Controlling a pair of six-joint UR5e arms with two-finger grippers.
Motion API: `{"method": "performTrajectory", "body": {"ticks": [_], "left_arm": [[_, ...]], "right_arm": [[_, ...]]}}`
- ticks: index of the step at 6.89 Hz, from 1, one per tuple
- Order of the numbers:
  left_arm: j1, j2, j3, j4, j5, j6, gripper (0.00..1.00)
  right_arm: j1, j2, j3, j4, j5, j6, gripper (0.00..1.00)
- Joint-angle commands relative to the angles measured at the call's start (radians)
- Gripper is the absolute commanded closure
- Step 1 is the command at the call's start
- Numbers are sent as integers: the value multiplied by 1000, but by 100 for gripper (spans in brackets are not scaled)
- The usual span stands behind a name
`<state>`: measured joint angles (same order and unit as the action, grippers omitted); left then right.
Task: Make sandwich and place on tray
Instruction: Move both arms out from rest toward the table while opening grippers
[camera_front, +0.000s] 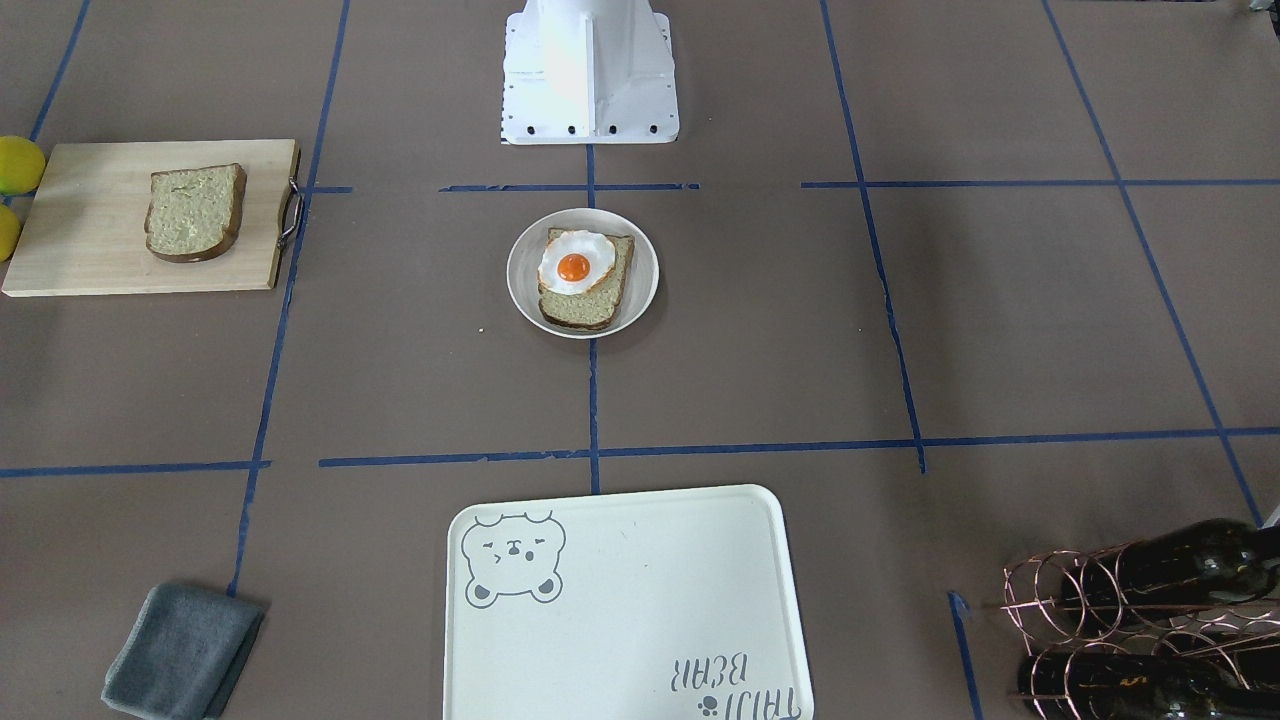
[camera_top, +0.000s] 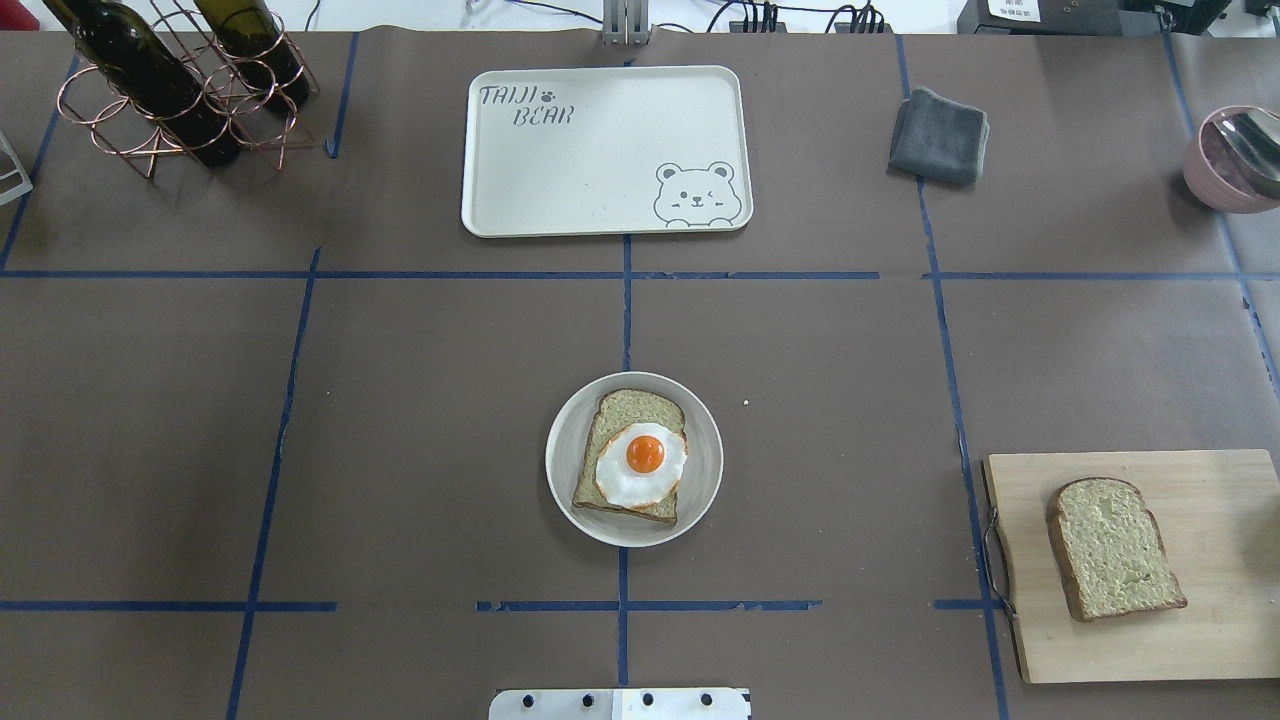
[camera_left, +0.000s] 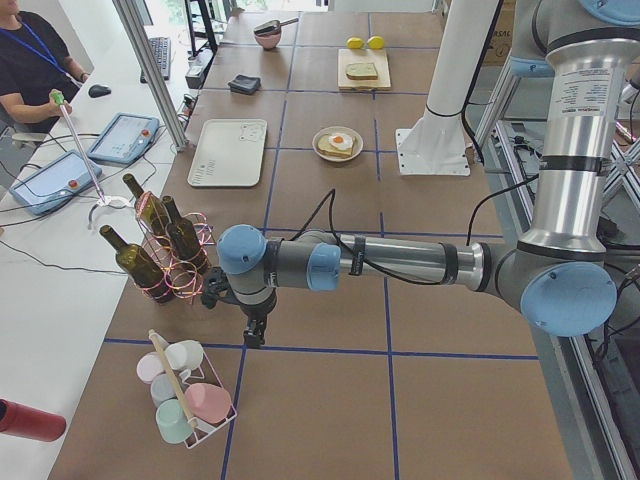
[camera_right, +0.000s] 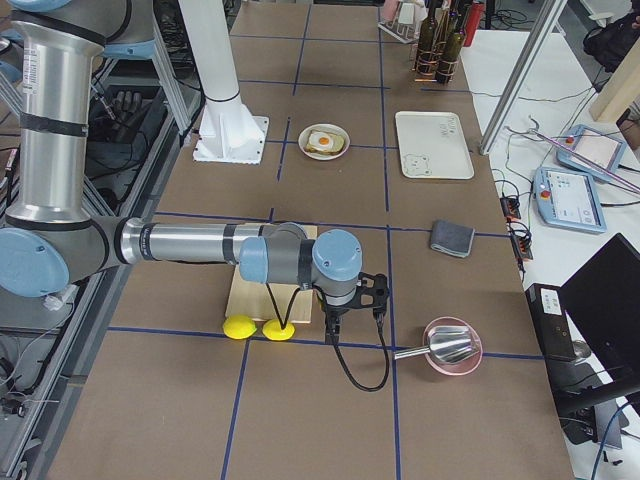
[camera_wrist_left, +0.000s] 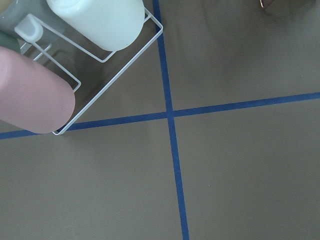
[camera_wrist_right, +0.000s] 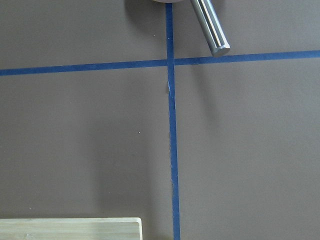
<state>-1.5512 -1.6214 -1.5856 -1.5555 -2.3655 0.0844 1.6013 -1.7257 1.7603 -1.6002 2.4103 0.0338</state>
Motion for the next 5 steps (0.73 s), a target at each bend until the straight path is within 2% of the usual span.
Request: {"method": "performTrajectory", "body": {"ticks": [1,3,4,5], "left_arm": [[0,-2,-1,-2,0,0,0],[6,-15,-45,-17,-5,-1,0],[17,-17,-86,-49,-12,2,0],[60,-18,-103,-139,-12,-56,0]], "right_arm": [[2,12,1,3,-2,0,0],[-1,12,18,9,-4,3,0],[-4,14,77,2,4,12,0],[-27,15,123,-3,6,12,0]]}}
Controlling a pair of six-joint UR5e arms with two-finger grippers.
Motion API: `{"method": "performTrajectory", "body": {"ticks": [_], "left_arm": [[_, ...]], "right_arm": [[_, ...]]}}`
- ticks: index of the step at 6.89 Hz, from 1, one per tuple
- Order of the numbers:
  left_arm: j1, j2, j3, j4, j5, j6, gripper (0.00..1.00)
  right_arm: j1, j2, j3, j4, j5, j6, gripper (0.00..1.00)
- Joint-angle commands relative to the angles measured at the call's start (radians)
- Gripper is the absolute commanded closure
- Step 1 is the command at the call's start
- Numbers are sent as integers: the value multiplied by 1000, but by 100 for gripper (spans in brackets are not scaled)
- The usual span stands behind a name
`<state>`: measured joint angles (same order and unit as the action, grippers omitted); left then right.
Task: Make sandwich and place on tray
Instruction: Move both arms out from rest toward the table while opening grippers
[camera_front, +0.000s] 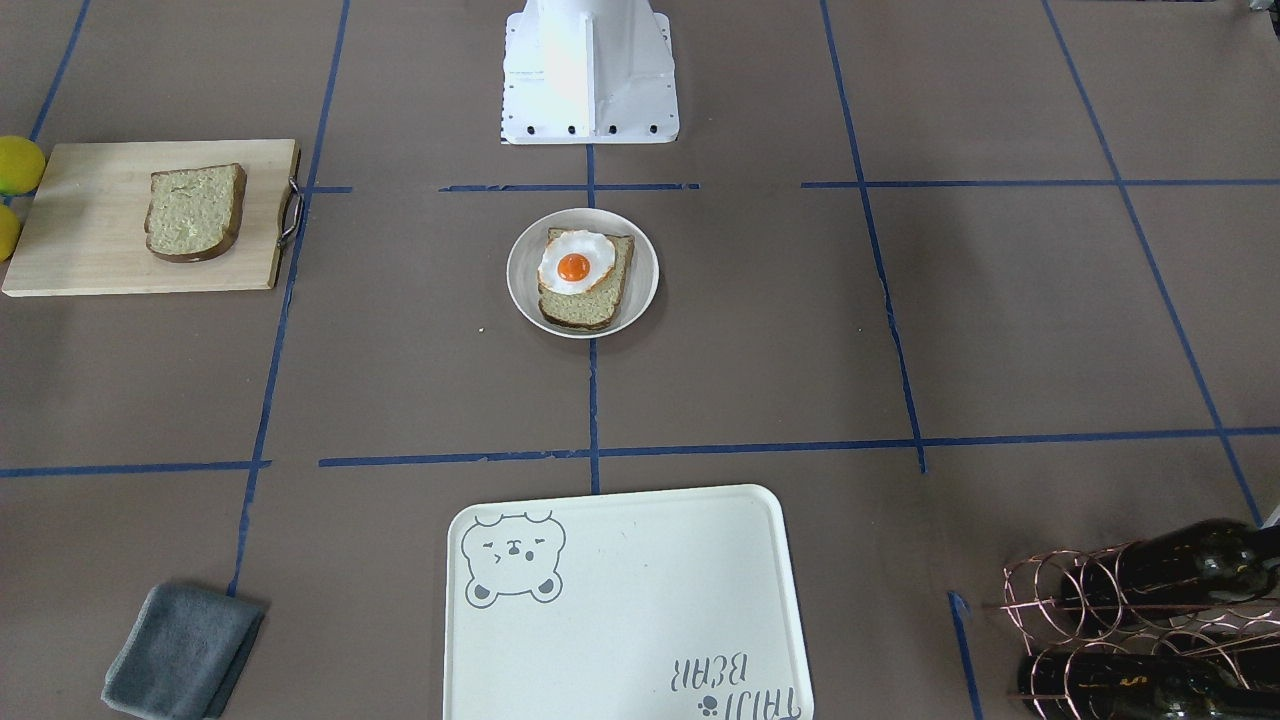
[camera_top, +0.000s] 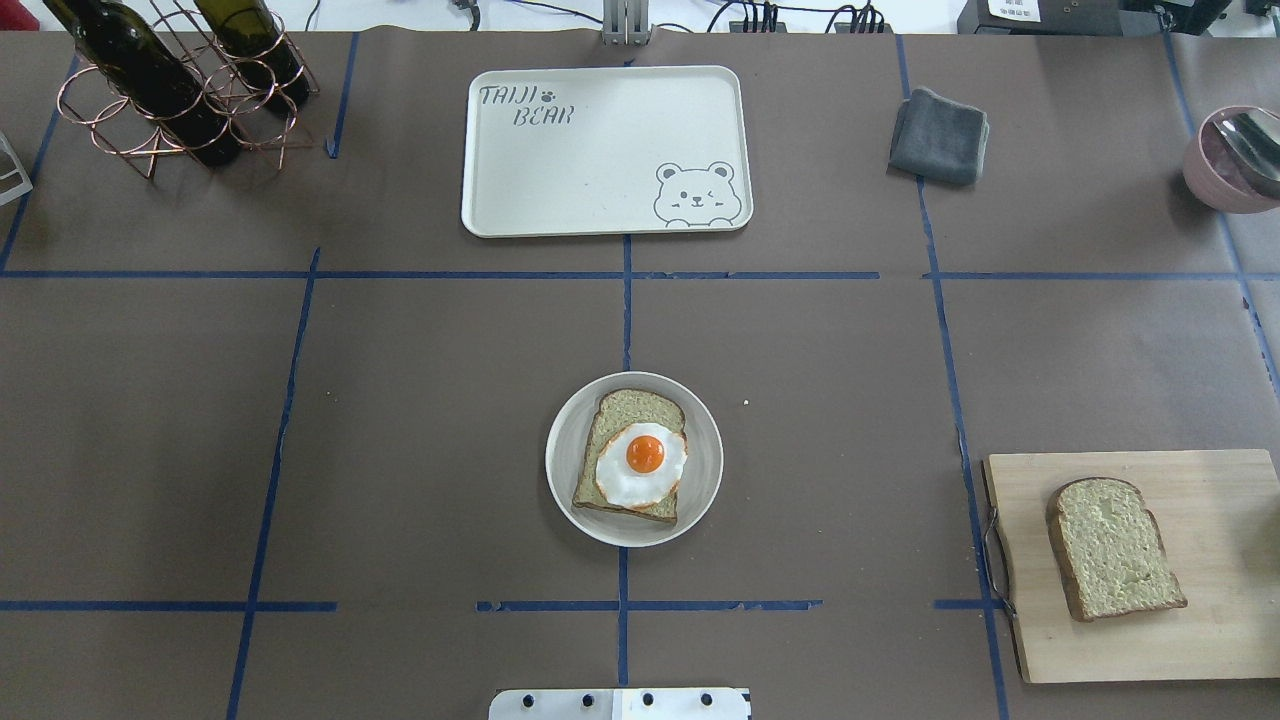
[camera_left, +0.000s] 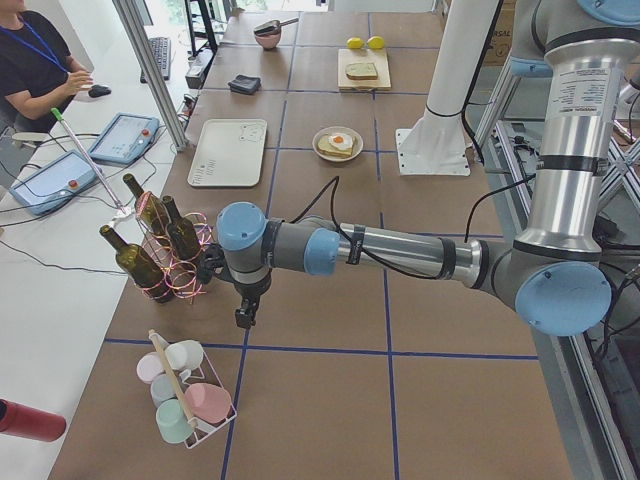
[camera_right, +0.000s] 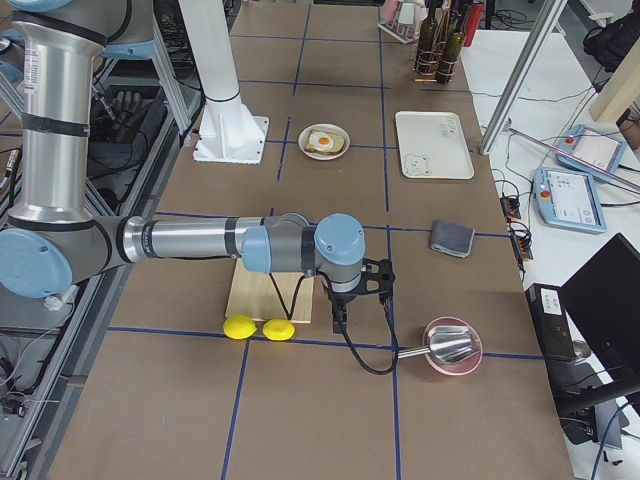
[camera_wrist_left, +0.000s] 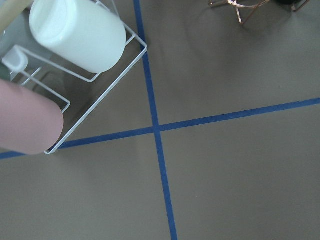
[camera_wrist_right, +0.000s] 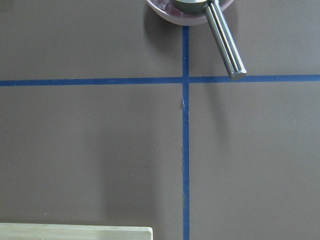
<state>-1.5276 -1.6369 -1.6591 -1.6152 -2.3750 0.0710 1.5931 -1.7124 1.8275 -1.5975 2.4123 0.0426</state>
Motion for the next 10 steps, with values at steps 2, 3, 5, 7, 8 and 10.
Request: {"method": "performTrajectory", "body": {"ticks": [2,3,5,7,8,10], "left_arm": [[157,-3,-57,-256,2,-297,0],[226,-4,-82,-319,5,-415,0],[337,-4,-102,-446,13,-633,0],[375,-24,-102,-476,13,-713,0],[406,-47,-102,-476,13,-771,0],[431,-69,-102,-476,13,-818,0]], "right_arm": [[-59,-1,44,4,45,110,0],[-80,-45,50,70,62,164,0],[-196,-145,49,387,59,437,0],[-383,-208,44,749,10,837,0],[-513,-245,42,871,-86,962,0],[-687,-270,-22,1092,-212,1142,1]]}}
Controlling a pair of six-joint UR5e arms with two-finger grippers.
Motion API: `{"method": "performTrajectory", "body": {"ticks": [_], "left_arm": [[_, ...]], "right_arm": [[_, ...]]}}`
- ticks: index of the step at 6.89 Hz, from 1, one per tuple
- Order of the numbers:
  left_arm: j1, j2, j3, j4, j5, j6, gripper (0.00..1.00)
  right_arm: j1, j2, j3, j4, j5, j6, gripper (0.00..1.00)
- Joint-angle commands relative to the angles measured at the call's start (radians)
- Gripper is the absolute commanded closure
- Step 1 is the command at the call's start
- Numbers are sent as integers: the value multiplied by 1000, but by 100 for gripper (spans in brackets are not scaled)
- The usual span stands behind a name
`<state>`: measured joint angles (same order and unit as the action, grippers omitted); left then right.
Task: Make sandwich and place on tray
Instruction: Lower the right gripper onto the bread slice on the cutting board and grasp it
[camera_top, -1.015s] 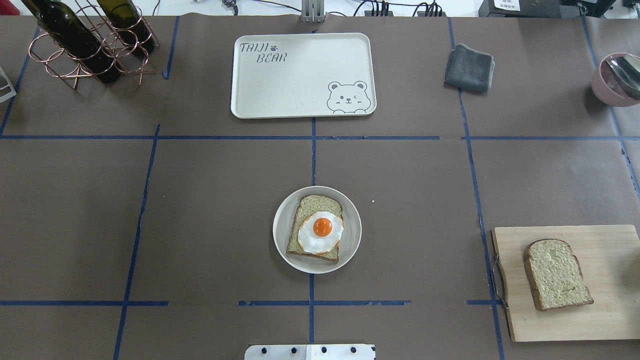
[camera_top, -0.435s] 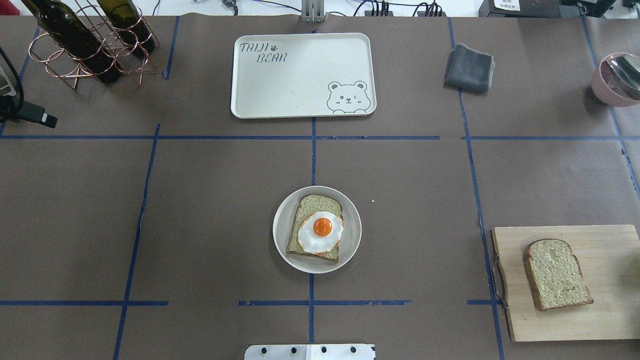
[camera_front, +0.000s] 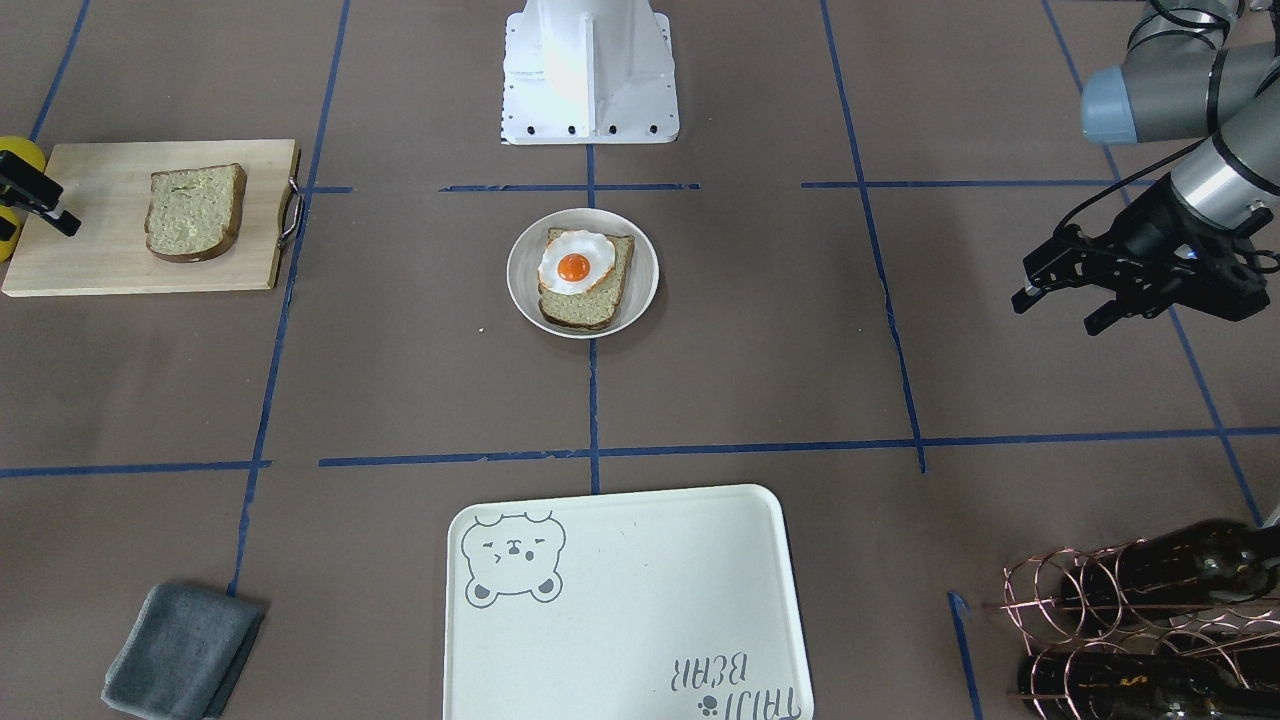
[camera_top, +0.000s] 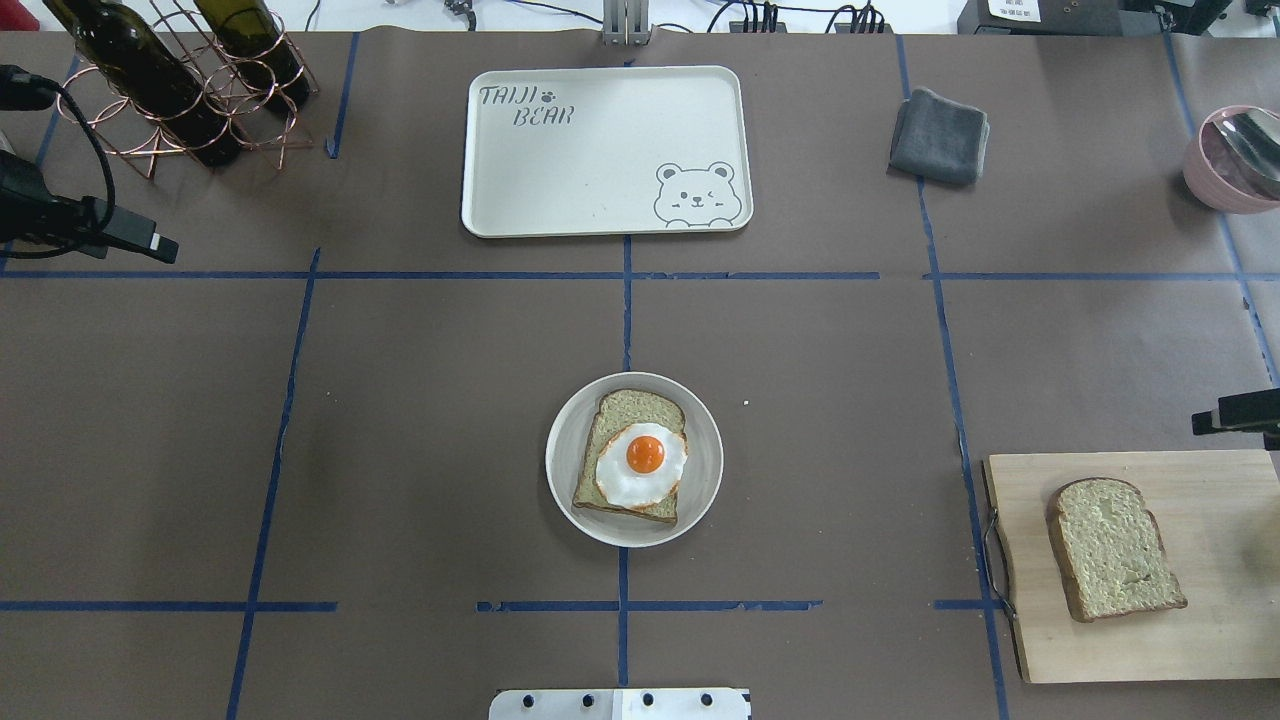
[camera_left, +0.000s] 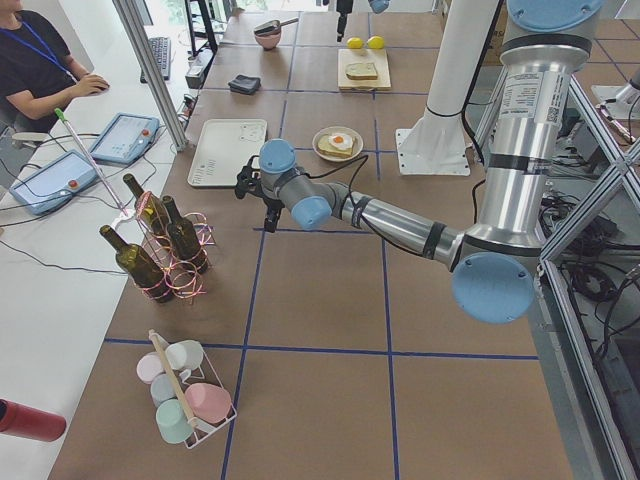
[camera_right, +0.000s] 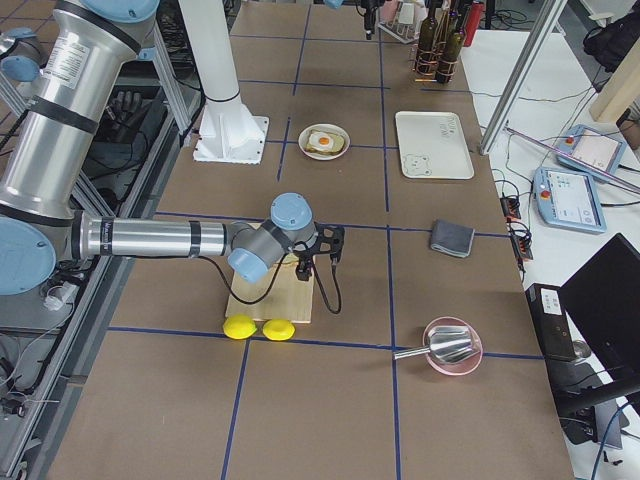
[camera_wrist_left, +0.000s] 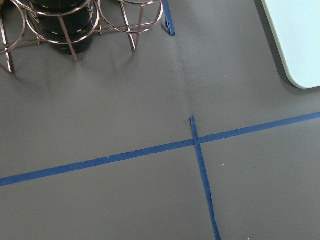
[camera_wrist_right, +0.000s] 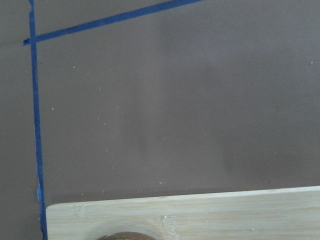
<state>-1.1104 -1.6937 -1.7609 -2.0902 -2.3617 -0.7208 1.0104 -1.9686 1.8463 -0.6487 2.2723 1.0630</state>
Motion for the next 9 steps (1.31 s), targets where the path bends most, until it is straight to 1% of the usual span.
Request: {"method": "performTrajectory", "body": {"ticks": [1,3,5,6,7,8,9], "left_arm": [[14,-17,1,-1,1,-26,0],[15,-20,0,-1,-1,-38,0],[58,-37,0,-2,-1,-81,0],[61,-41,0,-2,1,-83,0],[61,-41,1,-2,1,-83,0],[61,-40,3,-2,1,-83,0],[61,-40,5,-2,1,-82,0]], "right_arm": [[-160,-13,-56,187,-111,141,1],[-249,-27,-58,190,-111,146,1],[-289,-58,-56,193,-111,143,2],[-297,-67,-56,192,-111,141,7],[-311,-67,-58,192,-112,141,21],[-314,-66,-58,192,-112,141,41],[-320,-62,-58,192,-114,141,52]]}}
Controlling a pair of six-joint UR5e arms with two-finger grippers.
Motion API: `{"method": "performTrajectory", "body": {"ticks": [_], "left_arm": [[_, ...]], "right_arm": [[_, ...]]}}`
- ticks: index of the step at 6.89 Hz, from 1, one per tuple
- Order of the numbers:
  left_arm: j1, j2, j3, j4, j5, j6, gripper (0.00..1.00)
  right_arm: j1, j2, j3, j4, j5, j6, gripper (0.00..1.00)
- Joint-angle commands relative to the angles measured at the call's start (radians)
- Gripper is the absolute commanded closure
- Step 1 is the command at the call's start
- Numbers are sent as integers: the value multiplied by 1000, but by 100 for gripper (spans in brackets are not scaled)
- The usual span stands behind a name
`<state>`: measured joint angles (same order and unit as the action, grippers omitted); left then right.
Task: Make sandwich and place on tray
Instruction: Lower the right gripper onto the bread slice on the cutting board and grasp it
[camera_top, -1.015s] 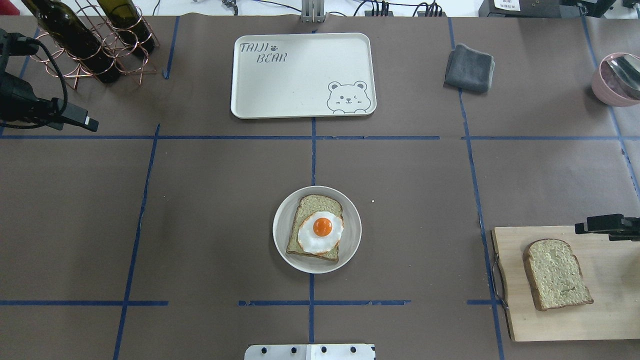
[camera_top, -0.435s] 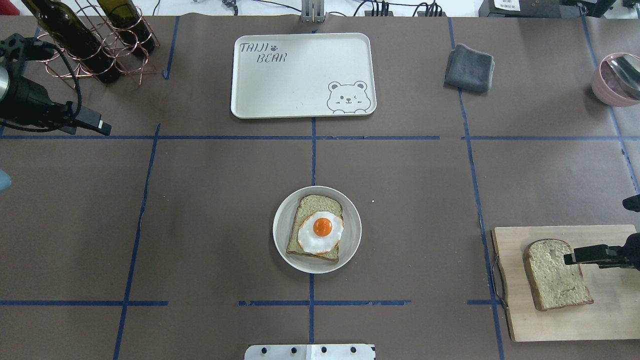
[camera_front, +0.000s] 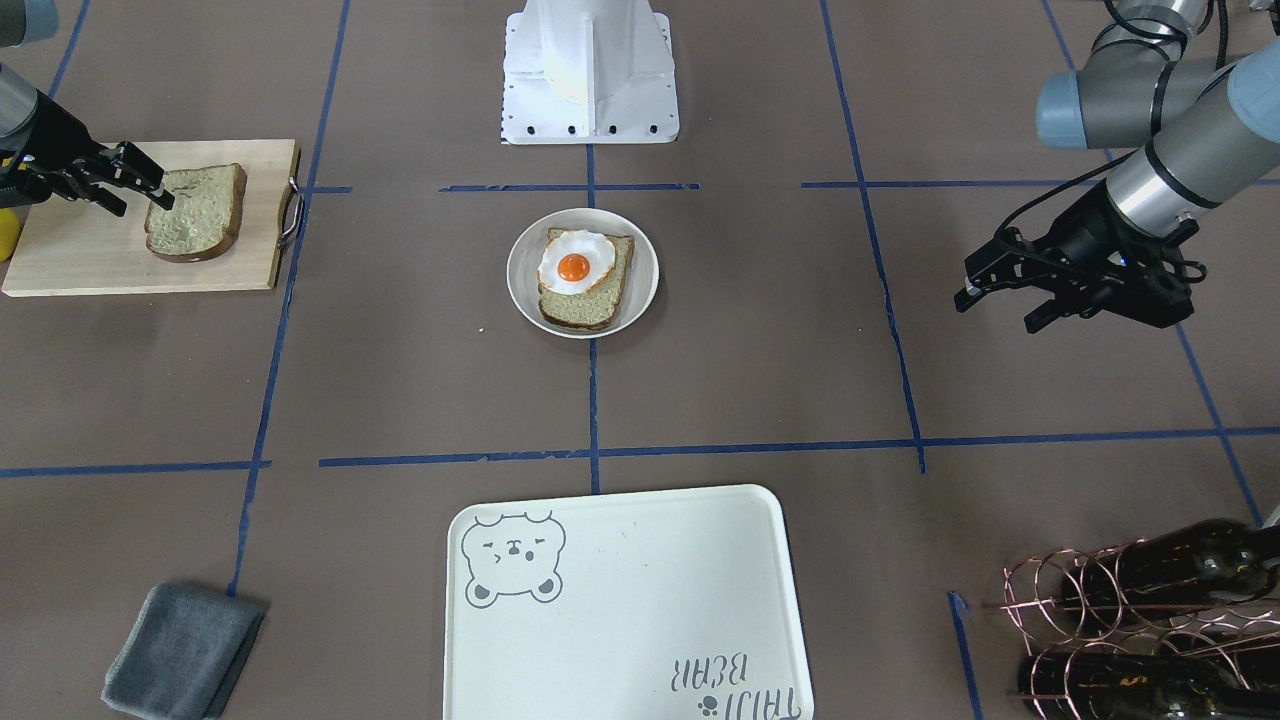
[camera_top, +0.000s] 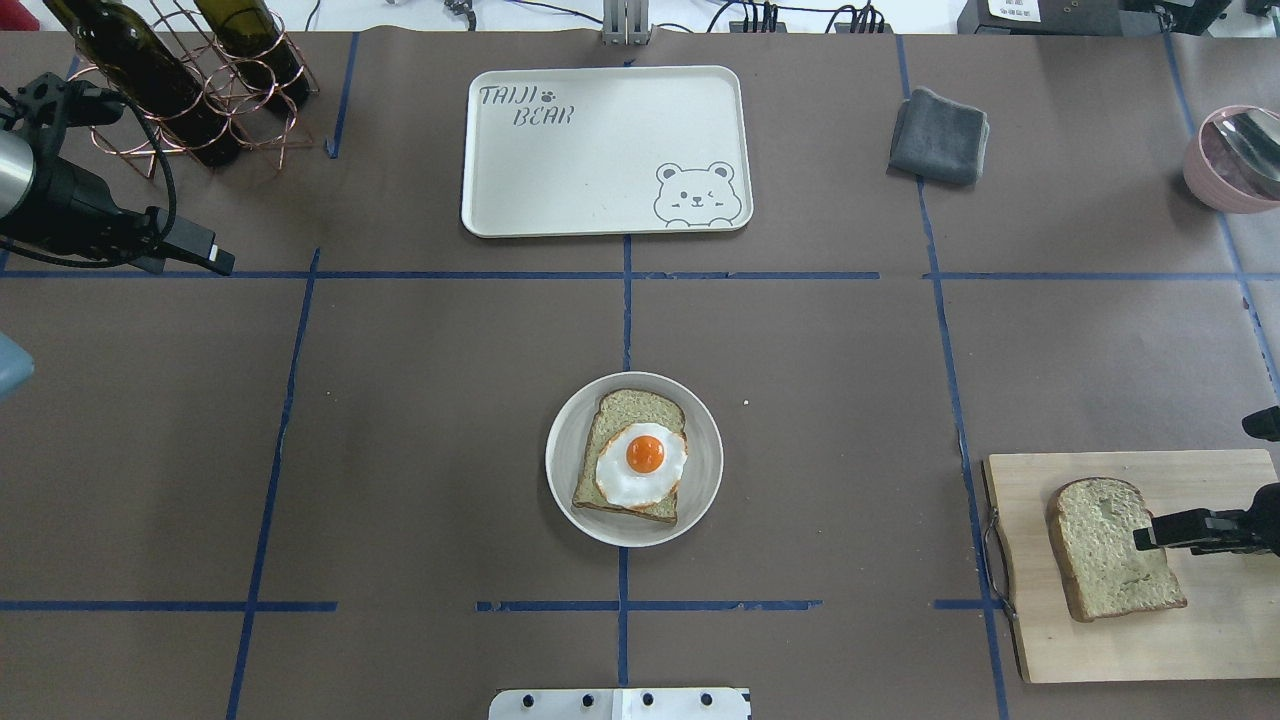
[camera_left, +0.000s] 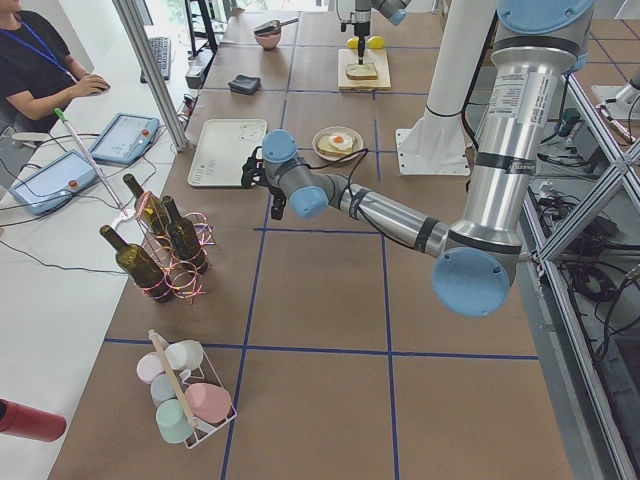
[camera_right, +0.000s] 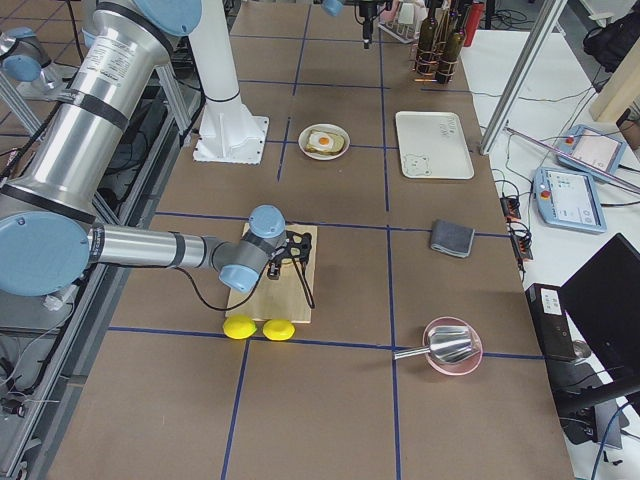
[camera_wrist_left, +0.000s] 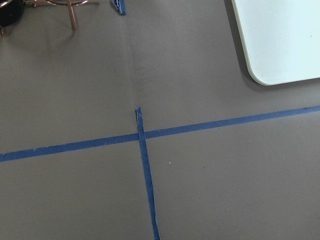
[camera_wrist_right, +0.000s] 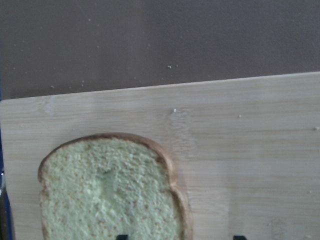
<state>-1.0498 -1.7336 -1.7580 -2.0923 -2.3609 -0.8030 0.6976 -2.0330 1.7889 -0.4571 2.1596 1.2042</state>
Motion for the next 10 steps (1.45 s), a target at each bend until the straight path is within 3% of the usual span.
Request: {"method": "performTrajectory", "body": {"ticks": [1,8,9,10], "left_arm": [[1,0,2,0,0,1,0],[1,0,2,0,14,1,0],[1,0,2,0,14,1,0],[1,0,5,0,15,1,0]], "right_arm": [[-9,7,0,0,-1,0,54],[-10,4,-3,0,-3,-5,59],[-10,4,-3,0,-3,-5,70],[-9,2,-3,0,-3,-8,100]]}}
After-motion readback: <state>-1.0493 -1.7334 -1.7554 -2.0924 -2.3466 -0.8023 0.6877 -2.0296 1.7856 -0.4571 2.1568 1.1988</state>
